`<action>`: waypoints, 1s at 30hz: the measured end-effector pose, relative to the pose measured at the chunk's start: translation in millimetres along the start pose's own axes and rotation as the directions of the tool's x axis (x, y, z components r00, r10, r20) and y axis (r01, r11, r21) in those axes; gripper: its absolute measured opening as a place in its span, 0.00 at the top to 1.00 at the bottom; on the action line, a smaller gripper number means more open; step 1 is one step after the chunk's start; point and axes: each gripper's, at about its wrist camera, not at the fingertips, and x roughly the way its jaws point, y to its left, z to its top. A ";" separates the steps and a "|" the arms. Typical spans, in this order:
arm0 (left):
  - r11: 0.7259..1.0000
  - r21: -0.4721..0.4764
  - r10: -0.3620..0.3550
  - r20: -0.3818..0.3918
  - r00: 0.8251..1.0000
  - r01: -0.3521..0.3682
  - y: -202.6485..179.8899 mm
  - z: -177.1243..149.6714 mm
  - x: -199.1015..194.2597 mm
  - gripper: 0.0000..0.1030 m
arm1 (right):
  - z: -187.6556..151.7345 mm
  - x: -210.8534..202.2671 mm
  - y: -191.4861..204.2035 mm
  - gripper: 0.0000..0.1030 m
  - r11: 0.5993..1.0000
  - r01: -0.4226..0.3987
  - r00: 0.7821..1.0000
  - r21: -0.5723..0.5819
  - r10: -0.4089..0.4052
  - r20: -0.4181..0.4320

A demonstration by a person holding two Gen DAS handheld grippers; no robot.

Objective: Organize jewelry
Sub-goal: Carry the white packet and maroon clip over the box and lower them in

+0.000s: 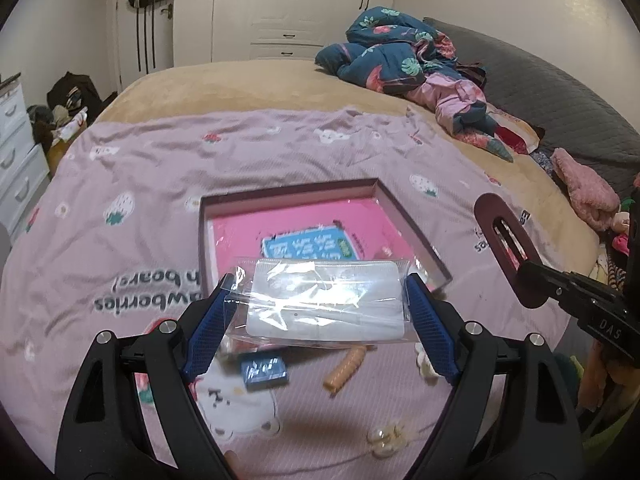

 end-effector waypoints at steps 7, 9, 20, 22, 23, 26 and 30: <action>1.000 0.021 -0.006 0.016 1.000 0.005 -9.1 18.6 10.9 0.26 | 14.1 1.4 -6.5 0.93 1.000 0.008 1.000 0.004 -0.008 0.024; 1.000 0.021 -0.005 0.018 1.000 0.005 -9.5 22.5 14.5 0.26 | 19.2 2.5 -7.4 0.93 1.000 0.009 0.999 0.000 -0.009 0.032; 1.000 0.000 0.019 0.004 1.000 -0.019 -1.9 36.1 39.9 0.26 | 36.2 27.4 -13.4 0.93 1.000 0.006 1.000 -0.005 -0.006 0.019; 1.000 -0.009 0.023 -0.005 1.000 -0.023 1.1 36.8 46.6 0.26 | 38.0 35.3 -13.5 0.93 1.000 0.004 1.000 -0.011 -0.004 0.008; 1.000 -0.012 0.024 -0.010 1.000 -0.024 2.5 36.6 49.6 0.26 | 38.8 38.4 -13.7 0.93 1.000 0.005 1.000 -0.012 -0.005 0.004; 0.999 -0.019 0.030 -0.028 0.999 -0.030 6.9 36.4 61.9 0.26 | 41.6 49.7 -15.8 0.93 1.000 0.008 1.000 -0.013 -0.008 -0.008; 0.999 -0.024 0.033 -0.055 0.998 -0.034 10.8 35.7 80.2 0.26 | 43.4 65.2 -20.4 0.93 1.000 0.018 0.999 -0.008 -0.018 -0.027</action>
